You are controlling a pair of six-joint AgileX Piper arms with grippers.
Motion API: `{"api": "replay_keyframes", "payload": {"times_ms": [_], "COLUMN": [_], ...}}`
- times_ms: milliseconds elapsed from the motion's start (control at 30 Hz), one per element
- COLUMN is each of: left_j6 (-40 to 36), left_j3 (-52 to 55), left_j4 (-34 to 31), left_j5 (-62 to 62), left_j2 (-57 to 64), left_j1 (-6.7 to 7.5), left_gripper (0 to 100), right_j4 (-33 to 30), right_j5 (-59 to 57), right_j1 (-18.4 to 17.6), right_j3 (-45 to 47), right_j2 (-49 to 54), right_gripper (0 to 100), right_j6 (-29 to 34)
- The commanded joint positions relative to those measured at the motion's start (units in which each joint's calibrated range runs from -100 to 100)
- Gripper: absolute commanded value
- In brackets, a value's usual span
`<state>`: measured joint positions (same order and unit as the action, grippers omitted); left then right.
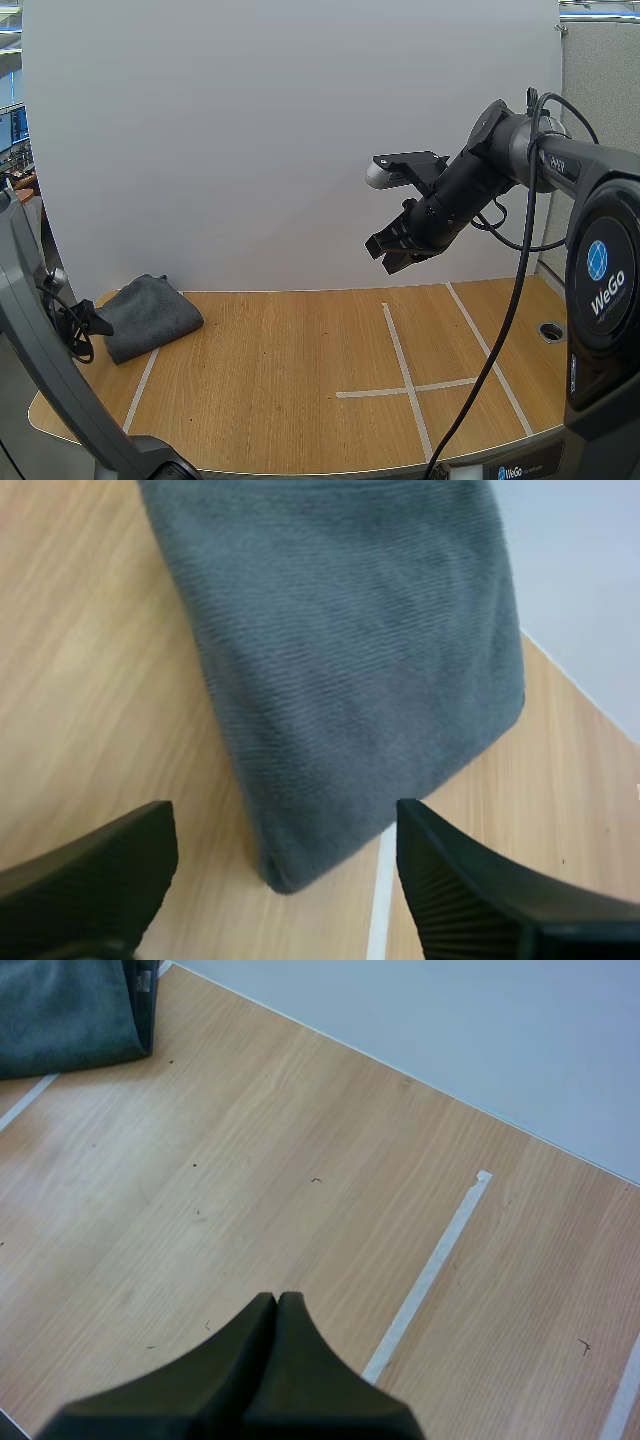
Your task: Fold the towel
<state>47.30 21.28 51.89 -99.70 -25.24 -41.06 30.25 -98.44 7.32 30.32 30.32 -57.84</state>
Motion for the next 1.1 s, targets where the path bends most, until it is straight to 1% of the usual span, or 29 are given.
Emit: {"api": "replay_keyframes", "payload": {"times_ms": [0,100,233,333,533,600,700,733,767,800,867,900,1000,1067], "left_j6": [1.33,2.36,4.32,4.99,5.73,5.73,5.94,6.17,6.16,6.16,6.16,6.69,6.92,6.83], "left_j3": [0.43,0.3,0.3,0.3,0.3,0.3,0.3,0.3,0.3,0.3,0.1,-0.29,-2.38,-4.31], "left_j4": [5.5,7.87,9.78,9.97,12.59,12.83,12.99,13.29,13.76,14.04,14.15,13.94,13.38,13.25], "left_j5": [-0.3,-0.3,-0.3,-0.3,-0.3,-0.3,-0.3,-0.3,-0.3,-0.3,-0.3,-0.3,-0.3,-0.3], "left_j2": [-5.24,-7.55,-8.88,-9.04,-9.04,-9.04,-9.04,-9.04,-9.04,-9.04,-9.04,-9.04,-9.04,-9.04], "left_j1": [-0.01,-0.01,0.61,1.68,4.48,5.06,5.5,5.5,5.5,5.5,5.5,5.5,5.13,4.62], "left_gripper": [100,100,100,100,100,100,100,95,82,65,24,0,0,0], "right_j4": [-0.33,-0.33,-0.46,-0.46,-1.45,-2.21,-2.83,-3.09,-3.09,-3.09,-3.09,-3.09,-3.09,-3.09], "right_j5": [-0.6,-0.6,-0.6,-0.6,-0.6,-0.6,-0.6,-0.6,-0.6,-0.6,-0.6,-0.6,-0.6,-0.6], "right_j1": [0.31,0.31,0.31,0.31,0.31,0.31,0.31,0.31,0.31,0.31,0.31,0.31,0.31,0.31], "right_j3": [0.09,0.09,0.09,0.09,0.09,0.09,0.09,0.09,0.09,0.09,0.09,0.09,0.09,0.09], "right_j2": [0.99,0.99,0.99,0.99,0.99,0.99,0.99,0.99,0.99,0.99,0.99,0.99,0.99,0.99], "right_gripper": [0,0,0,0,0,0,0,0,0,0,0,0,0,0], "right_j6": [-0.65,-0.65,-0.65,-0.65,-0.65,-0.65,-0.65,-0.65,-0.65,-0.65,-0.65,-0.65,-0.65,-0.65]}}
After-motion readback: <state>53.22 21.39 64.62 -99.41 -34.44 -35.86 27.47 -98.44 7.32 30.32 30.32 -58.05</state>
